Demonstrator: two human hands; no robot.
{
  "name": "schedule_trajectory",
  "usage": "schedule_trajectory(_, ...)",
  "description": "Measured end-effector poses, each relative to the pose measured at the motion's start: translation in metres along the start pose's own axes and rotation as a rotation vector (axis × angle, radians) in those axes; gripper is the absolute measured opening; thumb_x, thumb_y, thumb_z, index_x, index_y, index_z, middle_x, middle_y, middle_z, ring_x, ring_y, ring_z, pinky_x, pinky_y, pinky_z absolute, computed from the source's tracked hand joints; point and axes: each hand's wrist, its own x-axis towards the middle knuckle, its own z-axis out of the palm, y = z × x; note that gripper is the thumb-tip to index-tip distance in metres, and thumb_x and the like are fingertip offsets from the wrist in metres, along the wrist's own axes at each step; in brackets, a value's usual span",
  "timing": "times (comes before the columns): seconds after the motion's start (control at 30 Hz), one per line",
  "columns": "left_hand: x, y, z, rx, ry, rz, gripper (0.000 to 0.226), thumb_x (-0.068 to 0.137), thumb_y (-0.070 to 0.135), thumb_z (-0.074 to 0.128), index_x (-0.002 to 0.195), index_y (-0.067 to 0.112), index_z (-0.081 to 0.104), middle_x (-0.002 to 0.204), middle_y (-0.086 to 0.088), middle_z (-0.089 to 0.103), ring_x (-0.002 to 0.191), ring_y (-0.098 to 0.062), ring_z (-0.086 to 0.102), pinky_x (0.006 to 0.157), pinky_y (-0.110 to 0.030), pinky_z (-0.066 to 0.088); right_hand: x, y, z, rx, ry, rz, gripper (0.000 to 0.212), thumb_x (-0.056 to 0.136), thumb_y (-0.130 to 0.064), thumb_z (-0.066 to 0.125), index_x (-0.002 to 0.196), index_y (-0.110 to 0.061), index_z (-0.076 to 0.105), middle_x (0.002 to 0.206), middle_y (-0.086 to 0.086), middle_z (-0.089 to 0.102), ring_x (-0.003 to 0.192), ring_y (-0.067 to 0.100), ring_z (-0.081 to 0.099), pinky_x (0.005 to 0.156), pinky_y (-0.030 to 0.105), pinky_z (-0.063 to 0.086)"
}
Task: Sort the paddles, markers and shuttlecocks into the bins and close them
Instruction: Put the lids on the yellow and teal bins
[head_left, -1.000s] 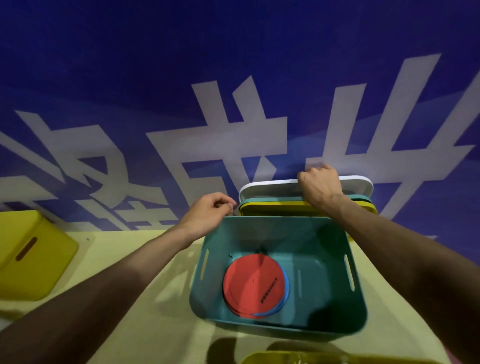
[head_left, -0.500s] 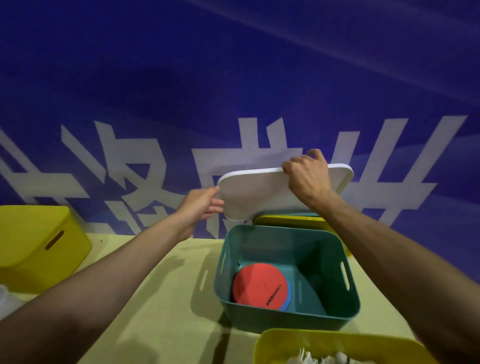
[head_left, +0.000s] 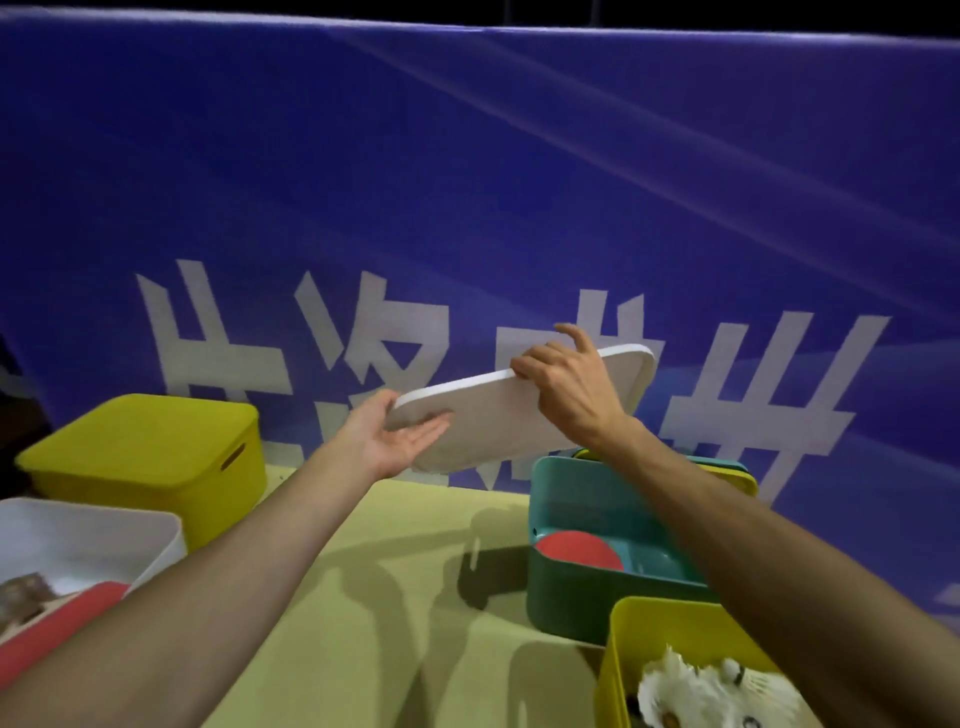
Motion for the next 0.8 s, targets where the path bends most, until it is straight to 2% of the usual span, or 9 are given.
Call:
schedule_trajectory(0.13,-0.038,0.027,-0.05,-0.049,0.008,0.104,0.016,0.096,-0.002,0.036,0.108,-0.008,0.044,0.13,-0.033,0.044,0.117,-0.048,0.052,0.1,-0.051,0.045,-0.007,-0.06,-0.007,0.081,-0.066,-0.061,0.024,0.077,-0.013,0.068,0.101,-0.018,0.069,0.098,0.004,0.07,0.093,0.024,0.064,0.106,0.043,0.033)
schedule_trajectory(0.23,-0.062,0.045,-0.089,0.064,0.077,0.183,0.033,0.094,-0.005,0.034,0.127,-0.004,0.038,0.134,-0.028,0.043,0.123,-0.044,0.048,0.102,-0.053,0.041,-0.01,-0.106,-0.01,0.205,-0.157,-0.018,0.018,0.091,-0.019,0.05,0.096,-0.019,0.067,0.096,0.001,0.068,0.091,0.022,0.059,0.1,0.034,0.032)
schedule_trajectory(0.33,-0.084,0.067,-0.125,0.139,0.131,0.258,0.044,0.094,-0.006,0.036,0.137,0.001,0.036,0.136,-0.023,0.049,0.122,-0.039,0.05,0.093,-0.05,0.045,-0.006,-0.145,-0.008,0.261,-0.176,0.068,0.021,0.094,-0.021,0.046,0.093,-0.015,0.066,0.097,0.003,0.067,0.091,0.023,0.059,0.091,0.032,0.036)
schedule_trajectory(0.43,-0.106,0.092,-0.159,0.15,0.186,0.302,0.04,0.097,-0.002,0.039,0.137,0.0,0.038,0.133,-0.022,0.052,0.121,-0.037,0.053,0.085,-0.047,0.046,0.0,-0.172,0.003,0.393,-0.25,0.329,0.025,0.095,-0.026,0.048,0.113,-0.016,0.063,0.119,0.008,0.06,0.106,0.026,0.056,0.096,0.038,0.042)
schedule_trajectory(0.57,-0.123,0.113,-0.196,0.152,0.228,0.345,0.038,0.1,0.007,0.039,0.138,0.001,0.039,0.134,-0.016,0.054,0.121,-0.033,0.054,0.081,-0.042,0.046,0.007,-0.21,0.024,0.567,-0.449,0.664,0.046,0.094,-0.031,0.048,0.137,-0.013,0.042,0.141,0.015,0.041,0.124,0.034,0.045,0.107,0.046,0.038)
schedule_trajectory(0.7,-0.126,0.127,-0.231,0.133,0.259,0.427,0.036,0.101,0.016,0.041,0.137,0.007,0.043,0.127,-0.013,0.061,0.104,-0.03,0.062,0.066,-0.039,0.051,0.016,-0.251,0.051,0.665,-0.493,0.913,0.059,0.092,-0.032,0.049,0.143,-0.01,0.027,0.142,0.017,0.035,0.124,0.039,0.044,0.103,0.052,0.041)
schedule_trajectory(0.8,-0.128,0.139,-0.254,0.165,0.305,0.482,0.027,0.103,0.016,0.038,0.129,0.014,0.046,0.115,-0.009,0.062,0.086,-0.022,0.064,0.061,-0.034,0.051,0.026,-0.276,0.071,0.779,-0.489,1.067,0.057,0.09,-0.029,0.05,0.137,-0.006,0.028,0.129,0.02,0.046,0.113,0.038,0.051,0.091,0.049,0.05)
